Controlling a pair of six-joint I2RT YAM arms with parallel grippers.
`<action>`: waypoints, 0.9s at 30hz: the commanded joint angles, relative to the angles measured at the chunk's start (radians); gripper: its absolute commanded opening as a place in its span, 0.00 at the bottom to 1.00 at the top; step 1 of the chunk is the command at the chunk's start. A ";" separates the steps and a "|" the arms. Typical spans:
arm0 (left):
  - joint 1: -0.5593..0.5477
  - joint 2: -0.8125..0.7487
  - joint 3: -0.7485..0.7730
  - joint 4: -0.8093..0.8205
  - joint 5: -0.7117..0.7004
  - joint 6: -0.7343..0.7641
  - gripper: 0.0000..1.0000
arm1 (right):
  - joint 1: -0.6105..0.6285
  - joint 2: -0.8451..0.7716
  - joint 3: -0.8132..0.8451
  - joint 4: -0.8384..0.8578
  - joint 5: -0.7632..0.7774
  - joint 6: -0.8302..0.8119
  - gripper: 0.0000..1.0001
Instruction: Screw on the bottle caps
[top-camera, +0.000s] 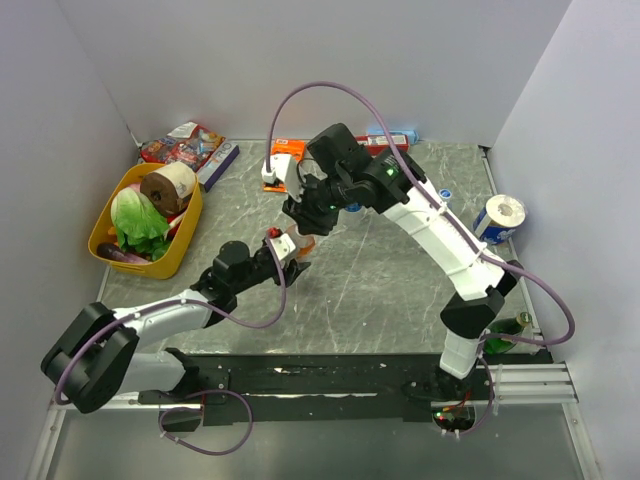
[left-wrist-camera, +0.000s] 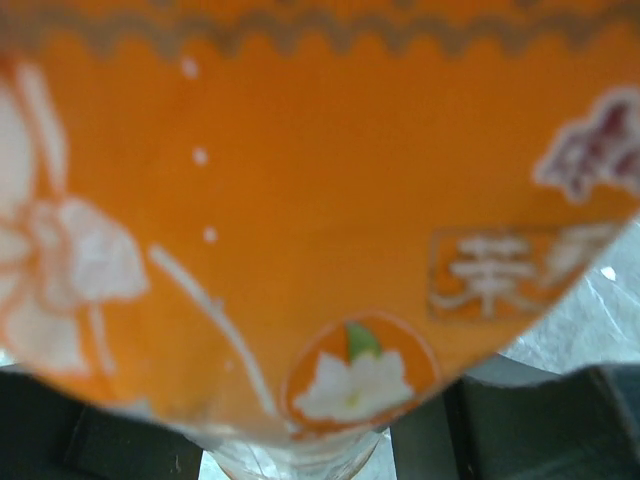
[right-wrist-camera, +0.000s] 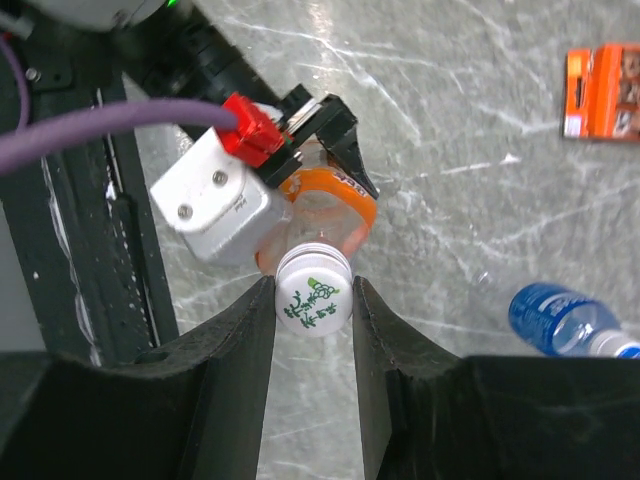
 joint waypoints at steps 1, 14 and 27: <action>-0.027 0.004 0.096 0.250 -0.139 -0.123 0.01 | 0.023 0.063 0.001 -0.084 0.046 0.145 0.24; -0.031 0.001 0.052 0.210 -0.104 -0.152 0.01 | 0.040 0.058 0.052 -0.090 0.132 0.027 0.39; -0.030 0.012 0.030 0.195 -0.042 -0.153 0.01 | 0.038 0.000 0.052 -0.081 0.138 0.041 0.69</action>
